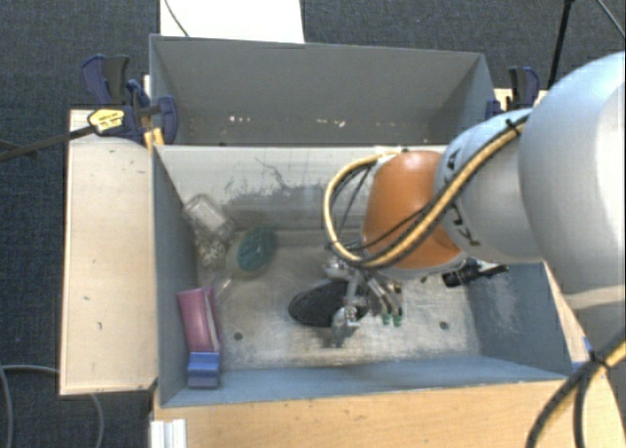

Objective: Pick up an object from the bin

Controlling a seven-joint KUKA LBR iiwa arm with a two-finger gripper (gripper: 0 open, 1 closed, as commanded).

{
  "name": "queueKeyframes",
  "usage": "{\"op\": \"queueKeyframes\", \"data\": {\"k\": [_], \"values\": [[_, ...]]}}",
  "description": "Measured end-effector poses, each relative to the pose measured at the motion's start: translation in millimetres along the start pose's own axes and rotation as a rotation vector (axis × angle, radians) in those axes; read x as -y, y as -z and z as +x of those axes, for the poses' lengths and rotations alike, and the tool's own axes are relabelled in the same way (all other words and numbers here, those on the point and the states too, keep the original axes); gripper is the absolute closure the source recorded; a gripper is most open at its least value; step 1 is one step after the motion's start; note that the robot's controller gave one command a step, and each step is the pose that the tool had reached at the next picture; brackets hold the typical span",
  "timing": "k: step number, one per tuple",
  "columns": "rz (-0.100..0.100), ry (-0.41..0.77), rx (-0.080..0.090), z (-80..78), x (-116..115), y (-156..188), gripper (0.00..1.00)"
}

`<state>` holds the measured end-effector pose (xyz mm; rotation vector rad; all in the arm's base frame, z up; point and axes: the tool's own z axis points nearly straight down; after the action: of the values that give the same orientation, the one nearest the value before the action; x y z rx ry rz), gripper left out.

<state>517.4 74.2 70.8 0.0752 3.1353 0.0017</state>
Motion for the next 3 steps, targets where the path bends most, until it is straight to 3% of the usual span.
{"op": "queueKeyframes", "data": {"k": [1,2,3], "values": [[0.001,0.007,0.0,-1.3,0,2,0.0],[0.0,0.009,0.006,-3.5,0,3,1.0],[0.001,0.016,-0.001,-4.3,0,13,1.0]]}}
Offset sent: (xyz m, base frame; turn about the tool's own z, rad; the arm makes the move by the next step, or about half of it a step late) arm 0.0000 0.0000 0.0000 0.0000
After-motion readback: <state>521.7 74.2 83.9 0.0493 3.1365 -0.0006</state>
